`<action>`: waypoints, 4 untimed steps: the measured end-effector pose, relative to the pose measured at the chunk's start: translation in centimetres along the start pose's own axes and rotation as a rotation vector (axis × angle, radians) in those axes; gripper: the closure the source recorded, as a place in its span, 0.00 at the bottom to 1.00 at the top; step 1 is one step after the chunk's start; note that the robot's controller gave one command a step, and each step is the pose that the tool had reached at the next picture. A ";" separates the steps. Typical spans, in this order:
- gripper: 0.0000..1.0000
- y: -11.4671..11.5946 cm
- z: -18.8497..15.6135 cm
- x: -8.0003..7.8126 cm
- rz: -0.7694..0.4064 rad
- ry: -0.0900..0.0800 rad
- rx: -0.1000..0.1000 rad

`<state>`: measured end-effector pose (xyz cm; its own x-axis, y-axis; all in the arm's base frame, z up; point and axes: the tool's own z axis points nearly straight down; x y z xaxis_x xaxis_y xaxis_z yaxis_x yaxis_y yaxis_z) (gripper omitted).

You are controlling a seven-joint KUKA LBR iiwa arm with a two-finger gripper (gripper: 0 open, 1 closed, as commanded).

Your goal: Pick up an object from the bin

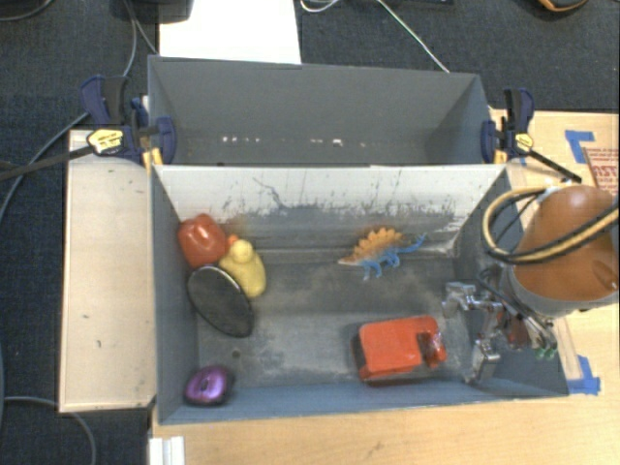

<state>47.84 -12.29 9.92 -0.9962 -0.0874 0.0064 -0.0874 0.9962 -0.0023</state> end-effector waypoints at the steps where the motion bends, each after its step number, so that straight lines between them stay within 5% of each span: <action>1: 0.00 10.5 2.8 -1.7 -0.056 -0.016 -0.002; 2: 1.00 7.5 2.8 -1.9 0.125 -0.004 -0.001; 4: 1.00 7.6 2.4 -1.8 0.125 -0.002 -0.002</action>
Offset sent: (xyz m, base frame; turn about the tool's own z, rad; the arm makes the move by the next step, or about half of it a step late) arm 0.0107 0.0757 -0.0292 0.1297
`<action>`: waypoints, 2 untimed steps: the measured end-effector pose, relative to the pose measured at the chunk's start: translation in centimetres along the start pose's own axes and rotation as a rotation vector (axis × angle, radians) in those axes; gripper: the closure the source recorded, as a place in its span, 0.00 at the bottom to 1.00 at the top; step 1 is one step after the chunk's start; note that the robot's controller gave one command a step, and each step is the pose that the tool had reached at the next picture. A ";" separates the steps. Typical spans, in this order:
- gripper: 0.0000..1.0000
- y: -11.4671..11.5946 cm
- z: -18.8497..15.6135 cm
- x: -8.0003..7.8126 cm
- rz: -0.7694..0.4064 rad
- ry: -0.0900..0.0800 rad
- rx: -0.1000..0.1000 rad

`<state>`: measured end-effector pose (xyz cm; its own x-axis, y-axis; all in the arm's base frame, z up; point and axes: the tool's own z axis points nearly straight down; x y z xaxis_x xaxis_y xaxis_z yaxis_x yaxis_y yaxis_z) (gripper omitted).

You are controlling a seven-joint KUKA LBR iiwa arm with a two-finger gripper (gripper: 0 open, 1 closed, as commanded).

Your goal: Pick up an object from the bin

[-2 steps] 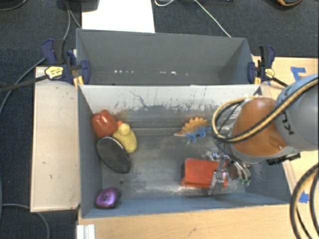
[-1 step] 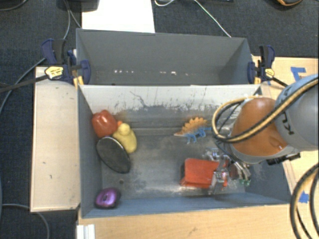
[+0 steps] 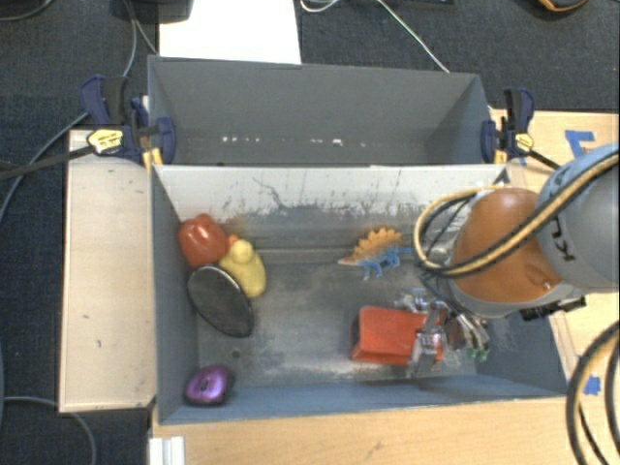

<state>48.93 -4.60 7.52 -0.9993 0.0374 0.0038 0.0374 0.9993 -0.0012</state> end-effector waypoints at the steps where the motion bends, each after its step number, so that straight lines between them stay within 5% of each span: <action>1: 1.00 0.0 -2.0 0.2 -0.001 0.009 0.000; 2: 1.00 0.0 -4.2 0.1 -0.001 0.005 0.000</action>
Offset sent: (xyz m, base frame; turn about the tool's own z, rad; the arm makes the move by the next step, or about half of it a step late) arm -0.0001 0.0000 0.0613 0.0000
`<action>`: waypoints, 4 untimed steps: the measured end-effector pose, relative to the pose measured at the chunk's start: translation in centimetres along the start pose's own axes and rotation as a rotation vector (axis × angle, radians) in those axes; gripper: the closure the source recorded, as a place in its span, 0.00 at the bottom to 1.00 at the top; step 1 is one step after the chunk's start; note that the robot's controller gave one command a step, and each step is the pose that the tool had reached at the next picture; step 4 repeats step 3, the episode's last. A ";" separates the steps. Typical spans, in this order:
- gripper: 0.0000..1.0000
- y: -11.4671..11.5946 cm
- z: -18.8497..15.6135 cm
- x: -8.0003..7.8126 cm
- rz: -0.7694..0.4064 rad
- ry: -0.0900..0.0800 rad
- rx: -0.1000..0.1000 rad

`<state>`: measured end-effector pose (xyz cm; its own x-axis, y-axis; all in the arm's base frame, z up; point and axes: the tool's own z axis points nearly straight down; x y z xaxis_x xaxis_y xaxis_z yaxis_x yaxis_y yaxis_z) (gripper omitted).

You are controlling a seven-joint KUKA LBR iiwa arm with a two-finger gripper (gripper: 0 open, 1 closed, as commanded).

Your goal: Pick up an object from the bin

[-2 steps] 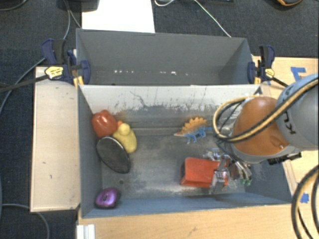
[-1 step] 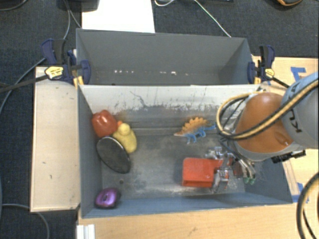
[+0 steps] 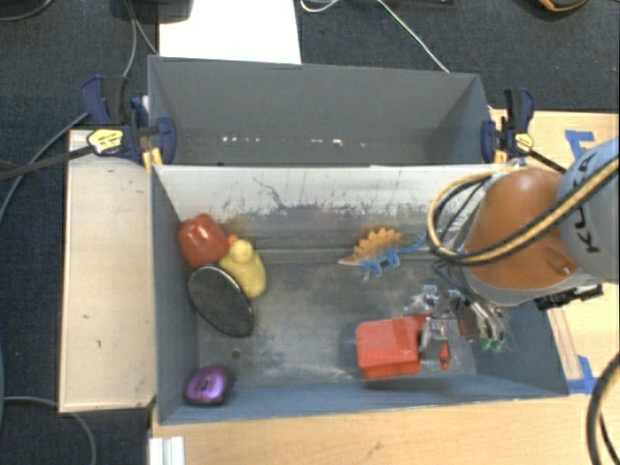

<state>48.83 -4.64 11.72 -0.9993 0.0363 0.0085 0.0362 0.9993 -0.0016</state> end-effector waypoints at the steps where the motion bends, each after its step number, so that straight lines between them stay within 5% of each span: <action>1: 1.00 0.0 -1.2 0.1 -0.001 0.001 0.000; 4: 1.00 0.0 -3.4 0.0 -0.003 -0.001 0.000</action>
Offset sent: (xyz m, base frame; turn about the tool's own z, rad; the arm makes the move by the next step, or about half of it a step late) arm 0.0000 0.0000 0.0389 0.0000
